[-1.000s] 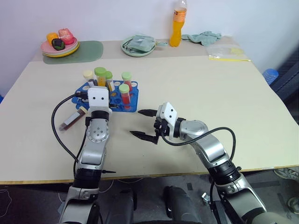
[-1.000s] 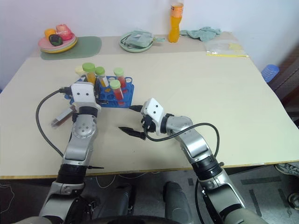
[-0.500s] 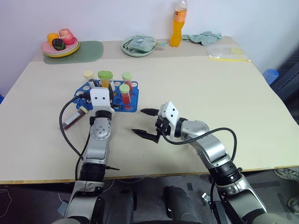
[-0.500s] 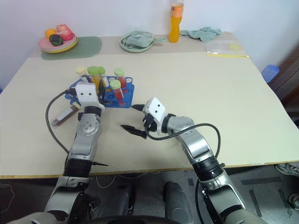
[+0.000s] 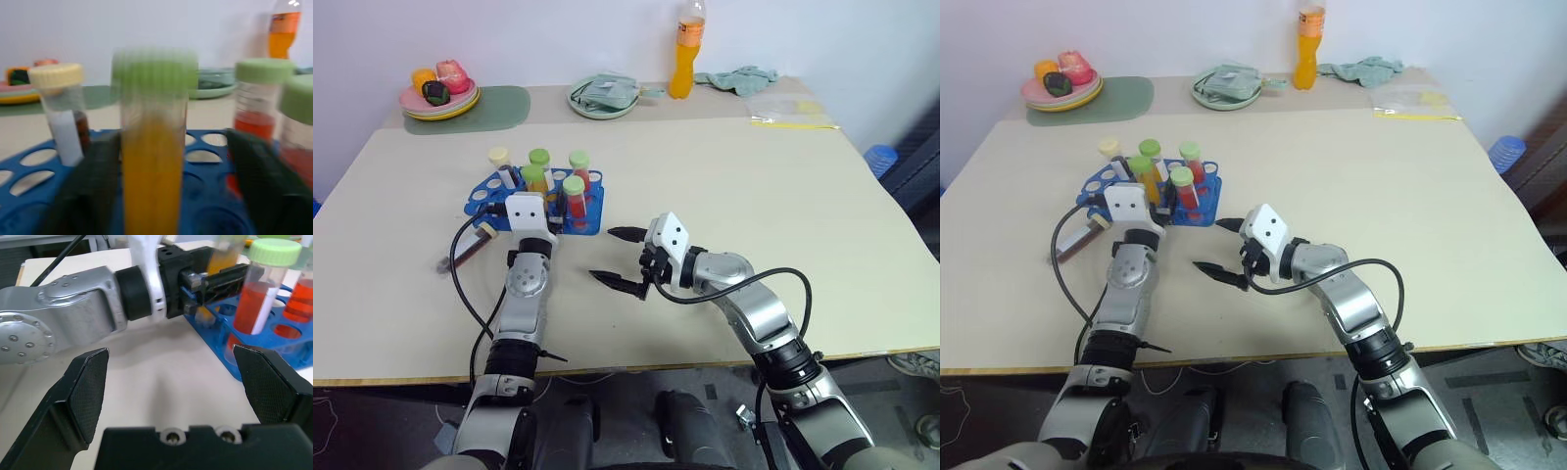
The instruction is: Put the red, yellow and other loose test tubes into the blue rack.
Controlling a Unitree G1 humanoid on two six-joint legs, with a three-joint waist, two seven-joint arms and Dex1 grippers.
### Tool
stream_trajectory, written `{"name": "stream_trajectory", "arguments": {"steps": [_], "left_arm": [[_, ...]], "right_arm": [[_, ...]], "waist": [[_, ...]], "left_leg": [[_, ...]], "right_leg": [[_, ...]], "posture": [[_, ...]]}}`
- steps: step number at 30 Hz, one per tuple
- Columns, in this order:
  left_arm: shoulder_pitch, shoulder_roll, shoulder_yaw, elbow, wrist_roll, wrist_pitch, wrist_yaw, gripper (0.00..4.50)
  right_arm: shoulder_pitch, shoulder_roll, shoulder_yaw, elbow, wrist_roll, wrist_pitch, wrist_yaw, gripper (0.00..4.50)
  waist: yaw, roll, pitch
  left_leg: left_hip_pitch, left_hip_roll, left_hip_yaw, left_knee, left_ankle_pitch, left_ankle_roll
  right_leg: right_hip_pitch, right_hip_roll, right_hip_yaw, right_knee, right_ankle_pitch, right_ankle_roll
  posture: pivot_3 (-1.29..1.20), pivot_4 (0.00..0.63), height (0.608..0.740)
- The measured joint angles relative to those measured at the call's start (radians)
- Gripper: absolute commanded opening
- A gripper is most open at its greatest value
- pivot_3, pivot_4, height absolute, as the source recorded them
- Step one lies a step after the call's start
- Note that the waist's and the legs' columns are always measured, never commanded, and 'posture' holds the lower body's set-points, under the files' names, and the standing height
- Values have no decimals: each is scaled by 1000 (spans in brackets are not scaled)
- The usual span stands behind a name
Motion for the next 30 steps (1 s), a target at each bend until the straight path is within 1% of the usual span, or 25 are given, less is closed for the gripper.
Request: {"name": "stream_trajectory", "arguments": {"steps": [4,7,8,9,10,11,13,14,15,17,19,22,24,26,30], "left_arm": [[58,21,58,-230,-115,64,-38,4161],[75,86,128,-394,-210,181,-52,4161],[76,133,160,-451,-265,259,-59,4161],[75,176,190,-482,-306,311,-66,4346],[72,240,231,-517,-376,407,-82,4346],[65,324,272,-527,-428,515,-98,4346],[61,458,323,-527,-477,682,-122,4346],[64,547,323,-518,-487,782,-145,4346],[70,606,324,-509,-489,849,-165,4346],[94,740,303,-480,-487,996,-223,4346],[103,837,262,-431,-488,1100,-311,4346],[109,932,186,-376,-492,1176,-458,4346],[96,962,125,-336,-484,1197,-538,4346],[46,988,38,-282,-467,1239,-601,4346],[-100,991,-133,-166,-390,1255,-710,4346]], "right_arm": [[11,-3,-2,-17,0,7,-4,4500],[13,-3,-2,-30,2,9,-3,4500],[13,-2,-2,-31,3,11,-3,4500],[14,-3,-2,-31,3,11,-2,4500],[14,-2,-2,-31,4,12,1,4500],[14,-3,-2,-31,5,12,4,4500],[14,-3,-2,-31,6,12,9,4500],[13,-2,-2,-31,7,11,13,4500],[13,-2,-2,-31,8,11,17,4500],[11,-1,-1,-30,11,9,29,4500],[7,2,-1,-31,20,9,47,4500],[-5,7,0,-46,41,9,68,4500],[-13,9,-1,-60,48,9,75,4500],[-16,12,0,-64,49,9,76,4500],[-15,19,0,-66,50,10,74,4500]], "waist": [[-2,0,0],[-2,0,0],[-2,0,0],[-2,0,0],[-4,0,0],[-5,0,0],[-7,0,0],[-9,0,0],[-8,0,0],[-9,0,0],[-8,0,1],[-8,1,1],[-7,1,1],[-4,1,1],[-4,1,1]], "left_leg": [[0,0,0,0,0,0],[0,0,0,0,0,0],[0,0,0,0,0,0],[0,0,0,0,0,0],[0,0,0,0,0,0],[0,1,-1,0,0,0],[1,1,0,0,0,0],[1,1,0,0,0,0],[1,0,0,-1,0,0],[1,1,0,-1,0,0],[1,1,0,-1,0,0],[1,1,0,-2,0,0],[1,1,0,-2,0,0],[1,1,0,-2,0,0],[1,1,0,-2,0,0]], "right_leg": [[0,0,0,0,0,0],[0,0,0,0,0,0],[0,0,0,1,0,0],[0,1,0,1,0,0],[0,1,0,1,0,0],[0,1,0,1,0,0],[0,1,0,1,0,0],[0,2,0,1,0,0],[0,1,0,1,0,0],[0,1,0,1,-1,0],[0,2,0,1,-1,0],[0,2,0,1,-1,0],[0,2,0,1,-1,0],[0,2,-1,1,-1,0],[0,2,-1,1,-1,0]], "posture": [[0,150,740],[0,150,740],[0,150,740],[0,150,740],[0,150,740],[0,150,740],[0,150,740],[0,150,740],[0,150,740],[0,150,740],[0,150,740],[0,150,740],[0,150,740],[0,150,740],[0,150,740]]}}
